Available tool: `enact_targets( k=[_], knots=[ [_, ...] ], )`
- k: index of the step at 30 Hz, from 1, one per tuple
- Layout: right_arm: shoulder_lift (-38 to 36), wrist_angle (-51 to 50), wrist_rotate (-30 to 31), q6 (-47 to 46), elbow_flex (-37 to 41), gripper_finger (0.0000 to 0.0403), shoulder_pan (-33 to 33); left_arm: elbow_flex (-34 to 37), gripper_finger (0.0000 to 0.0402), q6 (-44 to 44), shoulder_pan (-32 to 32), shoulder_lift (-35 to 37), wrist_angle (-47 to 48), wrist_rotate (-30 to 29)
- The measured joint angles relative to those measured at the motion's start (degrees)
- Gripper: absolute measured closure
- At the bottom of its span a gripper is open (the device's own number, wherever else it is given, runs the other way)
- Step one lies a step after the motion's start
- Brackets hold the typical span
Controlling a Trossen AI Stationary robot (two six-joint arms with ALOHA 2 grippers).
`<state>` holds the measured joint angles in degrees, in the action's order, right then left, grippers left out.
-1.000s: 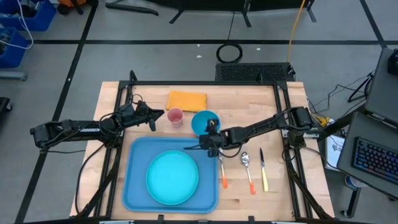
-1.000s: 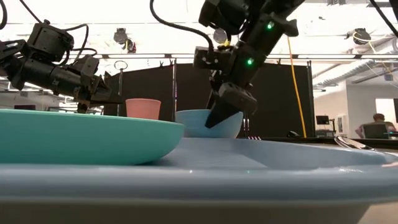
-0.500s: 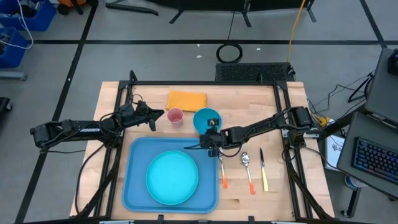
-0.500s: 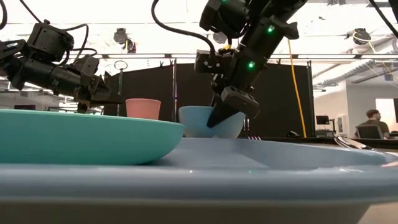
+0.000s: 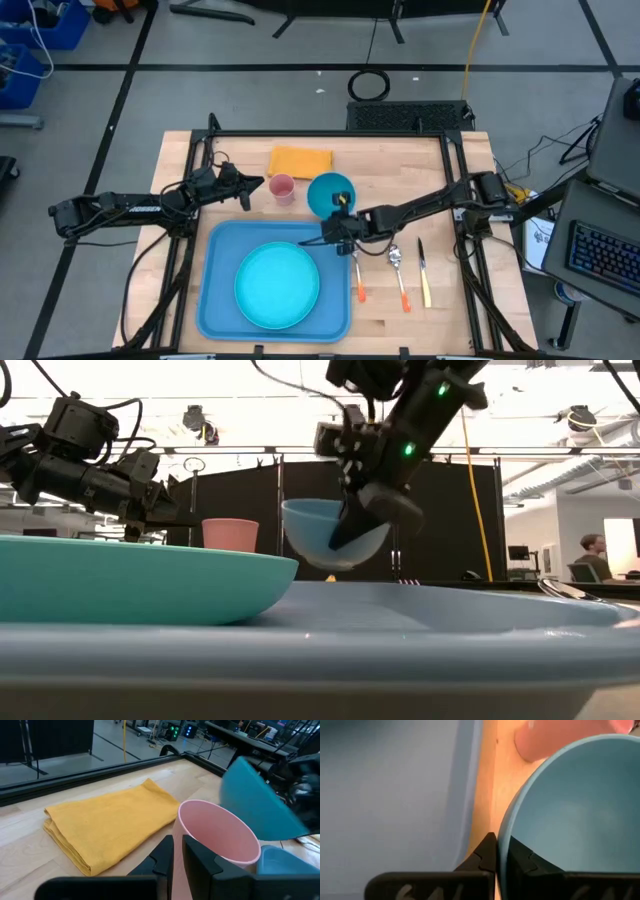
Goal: Set up tray
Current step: Put the blue bowl on top of the green plate on the blue tray
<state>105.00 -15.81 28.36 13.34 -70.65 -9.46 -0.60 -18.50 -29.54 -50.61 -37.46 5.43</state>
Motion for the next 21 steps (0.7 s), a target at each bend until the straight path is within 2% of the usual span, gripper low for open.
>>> enact_targets(
  k=[3, 15, 18, 21],
  knots=[
    [-2.5, 1.7, -2.6, 0.9, 0.0, 0.04, -2.0, 0.0, 0.036, 0.2, 0.0, 0.0, 0.0, 0.0],
    [-6.1, 14.7, -23.1, 5.1, 0.0, 0.0402, -10.3, 0.0, 0.036, 0.4, 0.0, 0.0, 0.0, 0.0],
    [-6.1, 17.0, -25.8, 6.4, 0.0, 0.0402, -11.7, 0.0, 0.036, 0.1, 0.0, 0.0, 0.0, 0.0],
    [-6.1, 17.7, -25.7, 6.3, 0.0, 0.0402, -12.6, 0.0, 0.036, -1.6, 0.0, 0.0, -0.6, -0.6]
  ],
)
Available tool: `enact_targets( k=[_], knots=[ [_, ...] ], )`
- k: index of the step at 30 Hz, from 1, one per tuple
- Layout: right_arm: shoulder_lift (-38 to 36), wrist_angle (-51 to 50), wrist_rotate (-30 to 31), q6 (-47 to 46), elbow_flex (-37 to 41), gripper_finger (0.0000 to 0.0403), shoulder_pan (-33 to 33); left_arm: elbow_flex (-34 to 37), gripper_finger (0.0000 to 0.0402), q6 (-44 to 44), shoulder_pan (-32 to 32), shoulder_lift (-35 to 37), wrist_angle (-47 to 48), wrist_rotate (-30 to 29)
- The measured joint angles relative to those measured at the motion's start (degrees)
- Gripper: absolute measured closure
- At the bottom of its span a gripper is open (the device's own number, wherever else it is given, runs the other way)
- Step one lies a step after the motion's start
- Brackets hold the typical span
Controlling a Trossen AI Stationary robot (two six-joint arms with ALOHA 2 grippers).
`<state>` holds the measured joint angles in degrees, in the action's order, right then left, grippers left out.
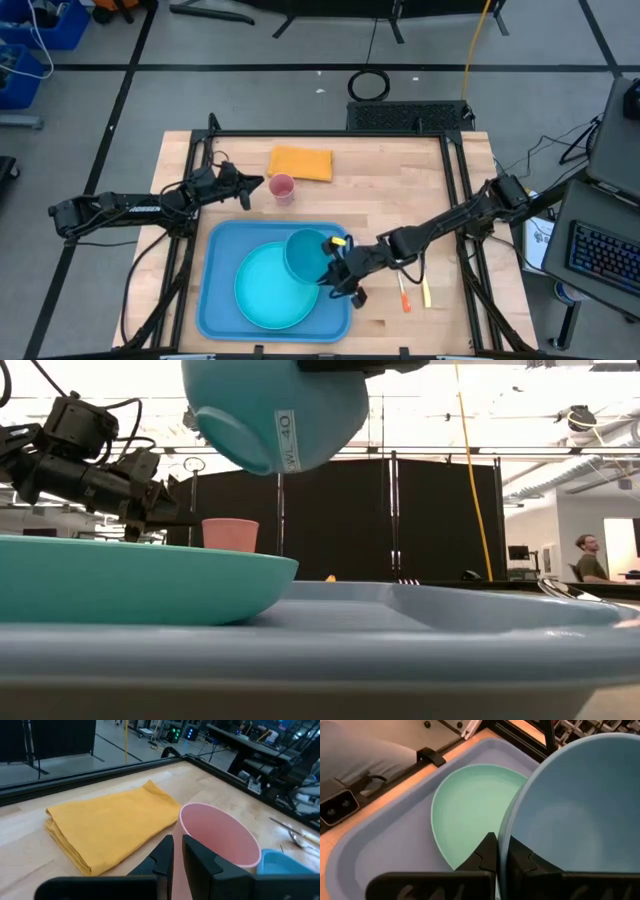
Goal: Set up tray
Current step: Put the blue bowl on top of the green plate on the blue tray
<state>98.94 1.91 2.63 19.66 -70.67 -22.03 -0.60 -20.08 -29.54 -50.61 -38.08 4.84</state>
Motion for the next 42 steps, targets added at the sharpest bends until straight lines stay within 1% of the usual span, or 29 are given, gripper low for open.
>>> enact_targets(
  k=[3, 6, 9, 11, 16, 18, 23, 25, 30, 35, 42],
  knots=[
    [0.0, 0.0, 0.0, -0.5, 0.0, 0.0402, -0.5, 0.0, 0.036, 0.3, 0.0, 0.0, -2.1, 0.7],
    [0.6, -0.2, -0.1, -0.8, 0.0, 0.0402, -0.6, 0.0, 0.036, 0.4, 0.0, 0.1, -5.4, 3.9],
    [1.1, -0.2, -2.6, -1.8, 0.0, 0.0402, -0.6, 0.0, 0.036, -0.4, 0.0, 0.6, -9.3, 6.4],
    [1.3, -0.3, -3.0, -2.3, 0.0, 0.0402, -0.6, 0.0, 0.036, -1.5, 0.0, 1.6, -10.6, 7.6],
    [1.3, 0.0, -5.7, -2.5, 0.0, 0.0402, -1.1, 0.0, 0.036, -2.2, 0.0, 5.3, -10.3, 9.1],
    [1.3, -0.2, -6.9, -2.5, -0.2, 0.0402, -1.4, 0.0, 0.036, -4.0, -0.3, 6.8, -9.5, 9.6],
    [2.4, -1.8, -7.5, -0.9, -3.2, 0.0403, -2.0, 0.0, 0.036, -5.4, -1.8, 9.4, -9.7, 15.4],
    [4.0, -3.9, -7.5, -0.5, -5.7, 0.0403, -2.1, 0.0, 0.036, -6.1, -2.5, 9.9, -9.8, 17.8],
    [9.1, -11.8, -7.3, 1.8, -13.2, 0.0403, -1.6, 0.0, 0.036, -8.5, -4.3, 10.8, -9.0, 21.0],
    [14.1, -19.4, -7.1, 3.7, -20.7, 0.0403, -0.2, 0.0, 0.036, -9.2, -6.3, 11.2, -8.3, 24.7],
    [20.6, -29.7, -7.1, 6.8, -32.0, 0.0403, 0.8, 0.0, 0.036, -10.2, -8.2, 11.3, -8.1, 27.4]
  ],
)
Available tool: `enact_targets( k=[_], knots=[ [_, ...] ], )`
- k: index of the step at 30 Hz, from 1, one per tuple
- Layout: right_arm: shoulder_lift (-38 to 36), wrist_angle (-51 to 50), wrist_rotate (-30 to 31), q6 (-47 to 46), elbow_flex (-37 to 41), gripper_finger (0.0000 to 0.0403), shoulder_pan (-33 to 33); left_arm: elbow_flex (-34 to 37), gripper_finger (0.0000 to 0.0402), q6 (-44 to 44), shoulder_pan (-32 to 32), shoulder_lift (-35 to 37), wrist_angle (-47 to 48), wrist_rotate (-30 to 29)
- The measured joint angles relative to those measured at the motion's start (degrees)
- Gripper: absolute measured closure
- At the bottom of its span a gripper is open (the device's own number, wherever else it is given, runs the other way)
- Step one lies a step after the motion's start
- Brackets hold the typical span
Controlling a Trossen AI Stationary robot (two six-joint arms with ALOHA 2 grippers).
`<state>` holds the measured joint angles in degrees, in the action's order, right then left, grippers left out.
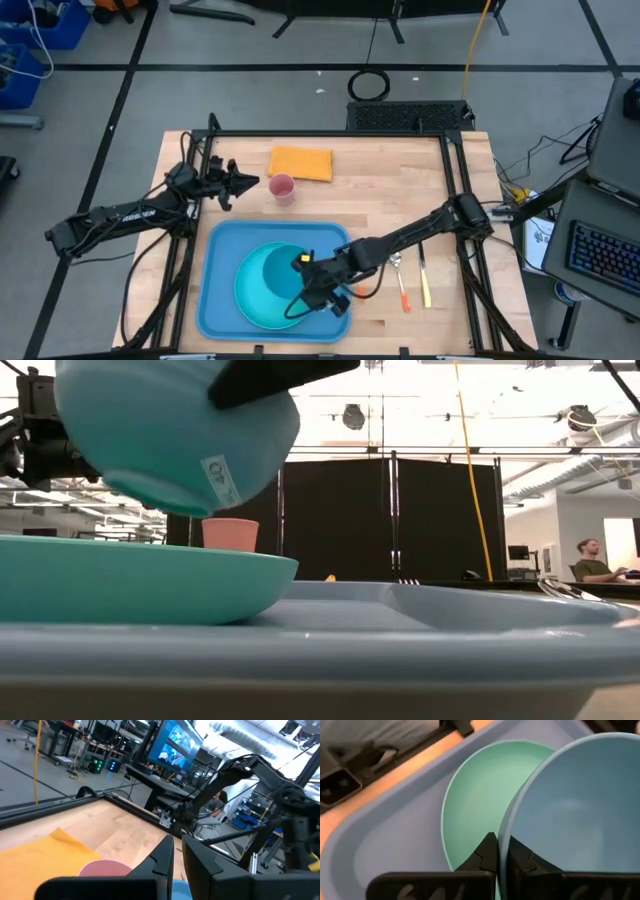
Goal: Set up tray
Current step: Put the blue bowl on top of the green plate on the blue tray
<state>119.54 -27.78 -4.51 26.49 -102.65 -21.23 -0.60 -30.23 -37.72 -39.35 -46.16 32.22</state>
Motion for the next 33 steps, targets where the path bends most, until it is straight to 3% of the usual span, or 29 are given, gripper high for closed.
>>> enact_targets(
  k=[6, 11, 33],
  knots=[
    [6.6, -8.6, -1.5, 2.9, -9.9, 0.0403, 0.1, 0.0, 0.036, -0.2, -1.1, 0.0, 1.9, 0.3],
    [9.7, -10.0, -4.4, 5.8, -13.4, 0.0403, 0.3, 0.0, 0.036, -0.6, -1.3, 0.0, 2.0, 0.3],
    [10.8, -8.6, -6.4, 5.5, -14.1, 0.0403, 2.5, 0.0, 0.036, -0.7, -1.3, 0.0, 2.3, -1.0]
  ],
)
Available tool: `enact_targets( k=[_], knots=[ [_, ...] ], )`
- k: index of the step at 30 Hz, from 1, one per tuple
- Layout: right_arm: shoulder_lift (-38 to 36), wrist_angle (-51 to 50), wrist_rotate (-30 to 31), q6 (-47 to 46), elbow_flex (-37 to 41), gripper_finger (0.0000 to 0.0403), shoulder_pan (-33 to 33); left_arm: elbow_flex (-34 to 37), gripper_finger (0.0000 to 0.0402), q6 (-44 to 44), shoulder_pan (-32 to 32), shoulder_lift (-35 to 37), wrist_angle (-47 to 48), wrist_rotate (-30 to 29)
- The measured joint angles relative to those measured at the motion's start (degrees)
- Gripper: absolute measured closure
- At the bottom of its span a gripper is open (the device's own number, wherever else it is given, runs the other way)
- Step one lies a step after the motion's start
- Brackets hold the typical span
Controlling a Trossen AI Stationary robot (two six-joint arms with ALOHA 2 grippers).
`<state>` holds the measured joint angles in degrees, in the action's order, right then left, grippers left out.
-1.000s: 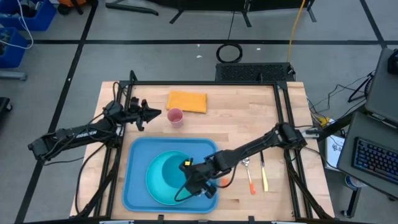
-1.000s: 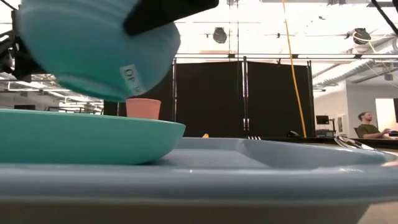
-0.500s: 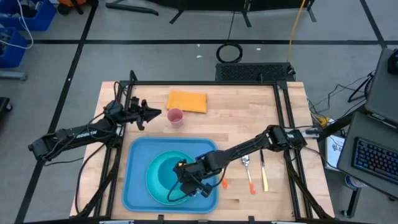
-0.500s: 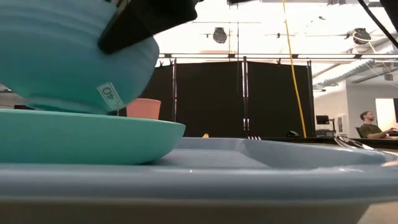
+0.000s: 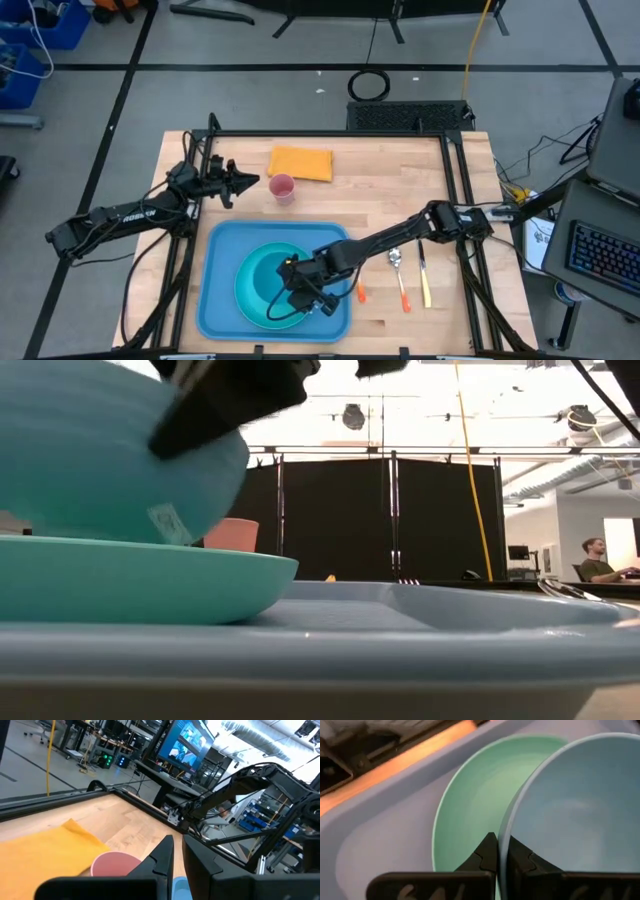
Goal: Set up tray
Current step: Put the blue bowl on top of the green plate on the blue tray
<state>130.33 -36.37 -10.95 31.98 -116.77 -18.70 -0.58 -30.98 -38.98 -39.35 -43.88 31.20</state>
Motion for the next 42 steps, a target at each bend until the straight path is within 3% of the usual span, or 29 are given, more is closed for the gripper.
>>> enact_targets(
  k=[42],
  knots=[
    [0.8, 5.3, -3.9, -1.2, 4.3, 0.04, 0.8, 0.0, 0.036, 0.1, 0.0, 0.0, 0.4, -0.1]
  ],
)
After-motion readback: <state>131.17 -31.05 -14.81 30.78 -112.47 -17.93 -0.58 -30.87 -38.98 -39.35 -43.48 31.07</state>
